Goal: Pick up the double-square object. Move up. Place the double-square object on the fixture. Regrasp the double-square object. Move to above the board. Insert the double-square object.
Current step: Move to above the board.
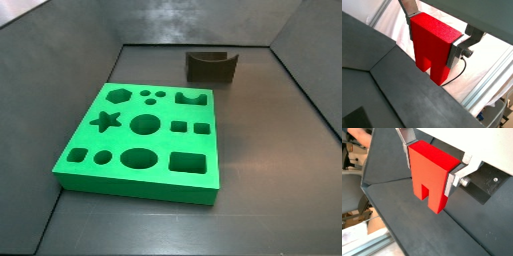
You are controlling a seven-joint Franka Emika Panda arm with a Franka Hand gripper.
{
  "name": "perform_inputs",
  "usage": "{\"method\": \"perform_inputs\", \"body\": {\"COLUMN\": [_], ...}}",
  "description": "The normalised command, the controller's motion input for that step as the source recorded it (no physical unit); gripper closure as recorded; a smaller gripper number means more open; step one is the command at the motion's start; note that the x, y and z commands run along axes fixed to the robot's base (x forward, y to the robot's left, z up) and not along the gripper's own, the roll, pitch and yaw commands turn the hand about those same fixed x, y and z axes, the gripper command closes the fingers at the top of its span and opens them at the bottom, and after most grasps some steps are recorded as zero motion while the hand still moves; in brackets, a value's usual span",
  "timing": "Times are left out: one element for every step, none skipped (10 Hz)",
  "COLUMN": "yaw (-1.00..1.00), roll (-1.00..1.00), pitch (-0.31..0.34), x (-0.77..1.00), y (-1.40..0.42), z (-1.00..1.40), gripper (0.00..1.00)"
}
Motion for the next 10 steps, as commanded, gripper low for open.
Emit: {"method": "perform_inputs", "body": {"yaw": [0.05, 0.06, 0.07, -0.11, -0.11, -0.11, -0.12, -0.12, -0.12, -0.12], "roll": [-0.06, -0.05, -0.06, -1.00, -1.00, -1.00, -1.00, -1.00, -1.00, -1.00], "pitch": [0.103, 0.106, 0.108, 0.009, -0.002, -0.010, -0.016, -0.015, -0.009, -0.008], "x": [0.00, 0.01, 0.01, -0.55, -0.56, -0.59, -0.60, -0.60, -0.62, -0.63], "y": [0.01, 0.00, 0.00, -1.00, -1.00, -1.00, -1.00, -1.00, -1.00, -1.00], "z": [0.64, 0.46, 0.28, 0.17, 0.16, 0.17, 0.16, 0.16, 0.17, 0.17], "gripper": [1.00, 1.00, 1.00, 1.00, 1.00, 1.00, 1.00, 1.00, 1.00, 1.00]}}
